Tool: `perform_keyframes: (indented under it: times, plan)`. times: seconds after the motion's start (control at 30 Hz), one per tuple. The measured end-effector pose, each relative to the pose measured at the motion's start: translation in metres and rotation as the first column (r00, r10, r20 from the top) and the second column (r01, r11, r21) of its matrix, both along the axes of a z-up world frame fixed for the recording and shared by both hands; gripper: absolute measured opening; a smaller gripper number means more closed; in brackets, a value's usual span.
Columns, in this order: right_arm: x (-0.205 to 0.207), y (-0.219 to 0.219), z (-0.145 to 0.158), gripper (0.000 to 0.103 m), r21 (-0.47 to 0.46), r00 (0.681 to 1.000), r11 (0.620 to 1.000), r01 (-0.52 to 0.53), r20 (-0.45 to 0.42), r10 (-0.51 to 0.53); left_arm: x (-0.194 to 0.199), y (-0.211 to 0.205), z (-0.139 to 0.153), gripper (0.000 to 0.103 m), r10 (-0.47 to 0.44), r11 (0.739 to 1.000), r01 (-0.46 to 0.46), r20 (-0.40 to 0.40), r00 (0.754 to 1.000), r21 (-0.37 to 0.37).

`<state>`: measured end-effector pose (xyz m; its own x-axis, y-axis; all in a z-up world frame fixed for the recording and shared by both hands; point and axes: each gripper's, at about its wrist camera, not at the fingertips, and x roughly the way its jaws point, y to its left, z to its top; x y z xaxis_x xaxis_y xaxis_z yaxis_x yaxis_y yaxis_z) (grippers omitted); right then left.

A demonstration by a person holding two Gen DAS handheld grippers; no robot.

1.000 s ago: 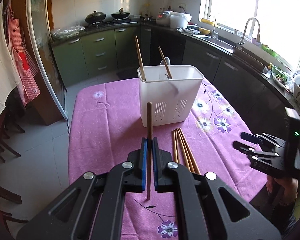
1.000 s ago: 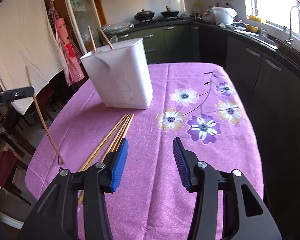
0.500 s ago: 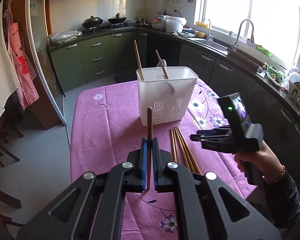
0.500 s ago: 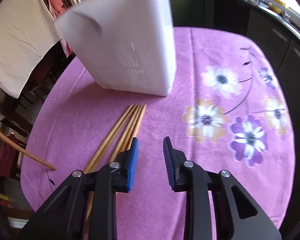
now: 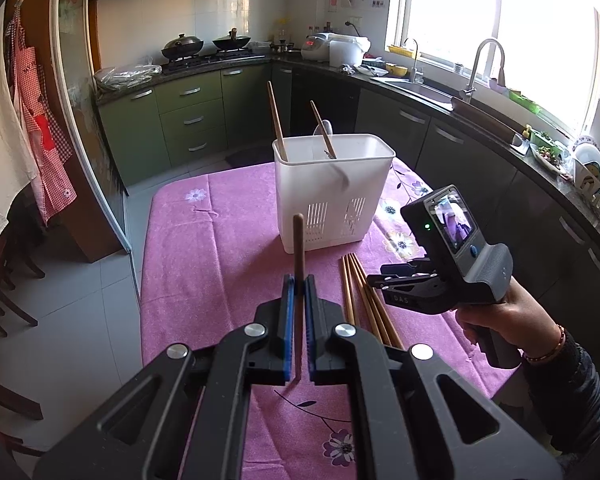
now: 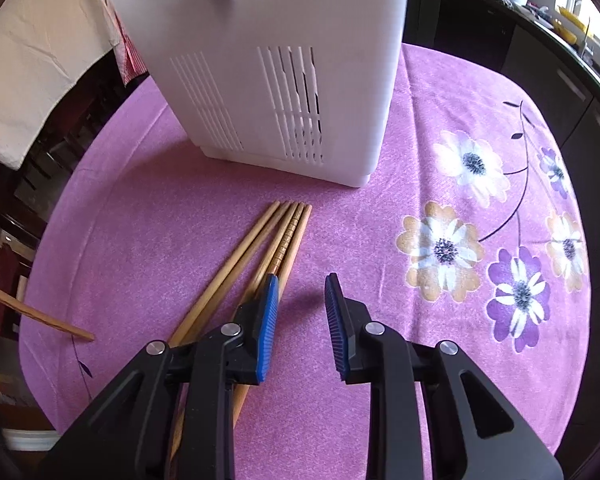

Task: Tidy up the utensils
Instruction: 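Grasp a bamboo chopstick with the right tool while the left tool holds its chopstick upright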

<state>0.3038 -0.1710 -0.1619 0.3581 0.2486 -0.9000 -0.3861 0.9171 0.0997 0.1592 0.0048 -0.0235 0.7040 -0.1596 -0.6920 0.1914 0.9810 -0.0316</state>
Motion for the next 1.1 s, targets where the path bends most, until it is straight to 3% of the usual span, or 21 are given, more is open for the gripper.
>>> perform_keyframes:
  times: [0.33,0.47,0.8,0.9,1.1]
  plan:
    - [0.001,0.007,0.0,0.025,-0.04,1.0,0.999,0.001,0.004,-0.001,0.0,0.0,0.0,0.005,0.0,1.0,0.0,0.001,1.0,-0.001]
    - [0.001,0.011,-0.001,0.025,-0.009,1.0,1.0,-0.017,-0.01,0.017,0.0,0.0,0.0,0.005,-0.001,1.0,0.001,0.0,1.0,-0.001]
    - [0.008,0.031,-0.012,0.025,-0.063,1.0,0.998,-0.021,-0.011,0.02,-0.001,0.0,0.0,0.005,-0.002,1.0,0.002,0.002,1.0,-0.001]
    - [0.007,0.042,-0.013,0.01,-0.068,0.999,0.997,-0.041,0.0,0.042,-0.001,0.0,0.0,0.005,-0.001,1.0,0.001,0.001,1.0,-0.001]
    - [-0.001,0.041,0.0,0.006,-0.02,0.998,0.999,-0.042,0.04,0.043,-0.001,0.0,0.0,0.005,-0.002,1.0,0.002,0.001,1.0,-0.001]
